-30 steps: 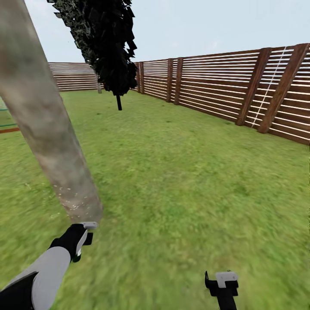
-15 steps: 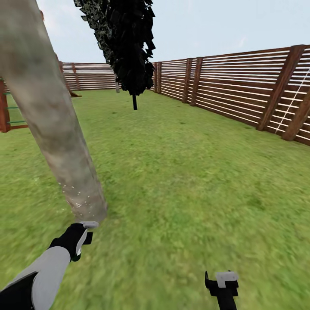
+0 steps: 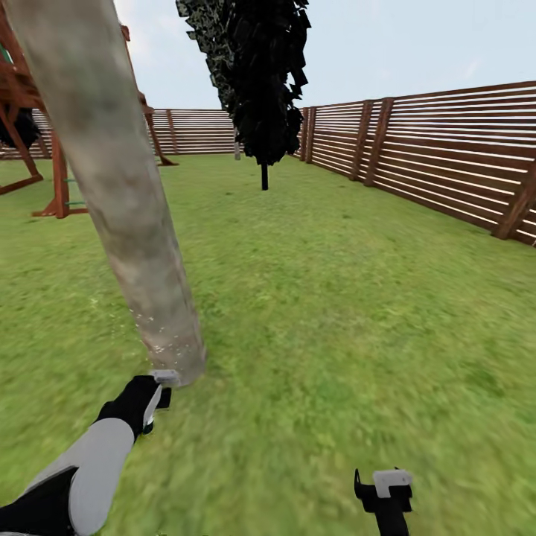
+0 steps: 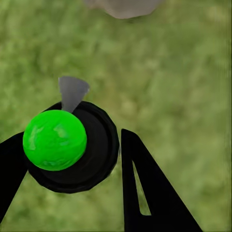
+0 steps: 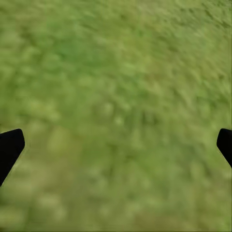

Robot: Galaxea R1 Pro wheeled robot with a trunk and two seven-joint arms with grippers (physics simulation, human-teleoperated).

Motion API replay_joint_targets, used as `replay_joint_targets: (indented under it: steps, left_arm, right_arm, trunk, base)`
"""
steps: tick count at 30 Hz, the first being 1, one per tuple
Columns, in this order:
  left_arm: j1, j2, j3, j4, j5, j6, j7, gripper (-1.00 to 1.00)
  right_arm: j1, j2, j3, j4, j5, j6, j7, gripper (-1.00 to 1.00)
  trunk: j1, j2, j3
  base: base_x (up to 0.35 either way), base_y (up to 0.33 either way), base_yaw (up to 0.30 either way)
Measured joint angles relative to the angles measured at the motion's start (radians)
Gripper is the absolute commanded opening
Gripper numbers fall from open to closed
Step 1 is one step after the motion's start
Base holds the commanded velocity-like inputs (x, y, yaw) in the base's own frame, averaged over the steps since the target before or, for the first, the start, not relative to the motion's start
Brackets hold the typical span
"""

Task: In the garden, pick up the pesticide atomizer on the floor and spray pesticide onto both trees until each tree trunk is fully covered.

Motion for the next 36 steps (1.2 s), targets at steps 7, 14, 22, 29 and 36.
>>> replay_joint_targets:
  steps: [7,14,22,29,36]
  left_arm:
    - [-0.049,-0.035,-0.009,-0.078,0.003,0.079,-0.003,-1.00]
    - [-0.178,-0.072,-0.011,-0.112,-0.005,0.121,-0.009,-1.00]
    - [-0.178,-0.035,-0.012,-0.114,-0.001,0.121,-0.013,-1.00]
    - [-0.177,-0.061,-0.012,-0.114,-0.006,0.121,-0.011,-1.00]
    - [-0.176,-0.055,-0.014,-0.115,-0.008,0.122,-0.005,-1.00]
  right_arm:
    - [0.000,0.000,0.000,0.000,0.000,0.000,0.000,1.00]
    - [0.000,0.000,0.000,0.000,0.000,0.000,0.000,1.00]
    - [0.000,-0.001,0.001,0.000,0.000,0.000,0.000,1.00]
    - [0.000,0.000,0.000,0.000,0.000,-0.001,0.000,1.00]
    - [0.000,0.000,0.001,0.000,0.000,0.000,0.001,1.00]
  trunk:
    - [0.001,0.000,0.000]
    - [0.000,0.000,0.000]
    - [0.000,0.000,0.000]
    - [0.000,0.000,0.000]
    - [0.000,0.000,0.000]
  base:
    - [-0.137,0.000,0.276]
    - [-0.022,0.000,0.074]
    - [0.017,-0.050,0.000]
    - [0.042,-0.263,0.000]
    - [0.173,-0.237,0.201]
